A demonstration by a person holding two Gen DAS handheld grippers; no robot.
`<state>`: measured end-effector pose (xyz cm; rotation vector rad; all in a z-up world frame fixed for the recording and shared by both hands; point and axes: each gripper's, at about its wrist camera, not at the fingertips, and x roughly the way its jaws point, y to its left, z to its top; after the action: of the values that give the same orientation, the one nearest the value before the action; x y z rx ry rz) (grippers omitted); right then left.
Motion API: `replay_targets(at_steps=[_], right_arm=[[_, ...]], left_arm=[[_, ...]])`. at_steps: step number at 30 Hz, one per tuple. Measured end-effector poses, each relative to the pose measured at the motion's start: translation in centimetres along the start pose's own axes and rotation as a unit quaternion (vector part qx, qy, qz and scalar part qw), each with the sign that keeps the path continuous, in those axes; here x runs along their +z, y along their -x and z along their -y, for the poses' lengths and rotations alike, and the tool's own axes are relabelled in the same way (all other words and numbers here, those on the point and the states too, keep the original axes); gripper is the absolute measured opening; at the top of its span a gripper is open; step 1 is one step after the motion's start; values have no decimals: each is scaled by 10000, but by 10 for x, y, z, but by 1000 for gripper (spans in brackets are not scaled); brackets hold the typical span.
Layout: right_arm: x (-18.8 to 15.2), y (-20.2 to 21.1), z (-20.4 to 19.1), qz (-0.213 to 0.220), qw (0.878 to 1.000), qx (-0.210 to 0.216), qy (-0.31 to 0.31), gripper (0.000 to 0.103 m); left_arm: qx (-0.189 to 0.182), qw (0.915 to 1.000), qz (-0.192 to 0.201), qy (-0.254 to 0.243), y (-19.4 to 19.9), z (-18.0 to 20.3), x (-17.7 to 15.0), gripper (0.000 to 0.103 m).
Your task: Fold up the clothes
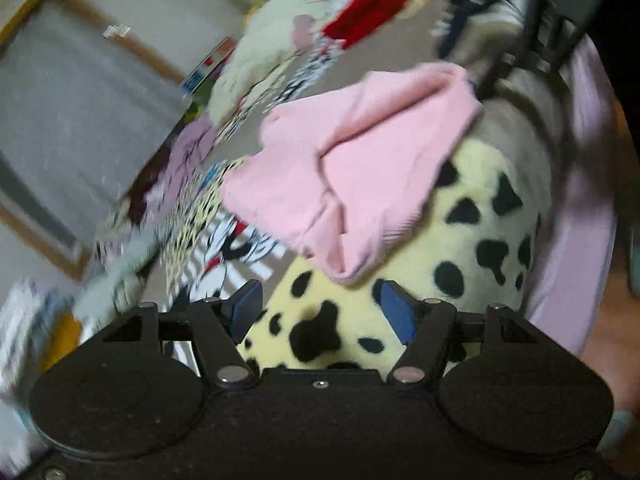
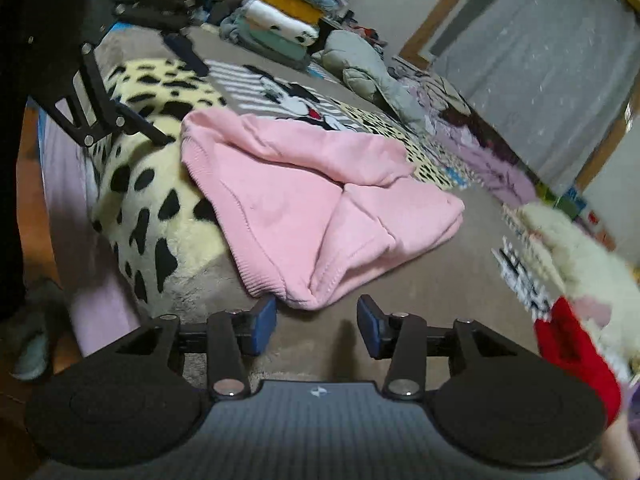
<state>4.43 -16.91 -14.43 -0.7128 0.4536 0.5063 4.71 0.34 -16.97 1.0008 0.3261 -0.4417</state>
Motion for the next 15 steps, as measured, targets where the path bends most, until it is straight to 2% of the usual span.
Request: replay_targets(at_steps=[3,7,11,14,15], right_arm=[[1,0,-9,73,9995,-169,260,46],[1,-1,-21,170,9972,-393,605,46],[1,4,-28,148,9954,-355,877,46],[-2,5,-31,184,9939,-363,1022,51],[-2,3,-31,218,9934,-397,1053,58]], left_arm=[[153,9991,128,-368,-4,9,2,67],[390,9974,380,-479,-13,13,5,67],[428,9976,339,-427,-10,9,0,66],[459,9978,351,-331,-10,10,-1,65],[485,9976,370,-328,-11,11,1,63]])
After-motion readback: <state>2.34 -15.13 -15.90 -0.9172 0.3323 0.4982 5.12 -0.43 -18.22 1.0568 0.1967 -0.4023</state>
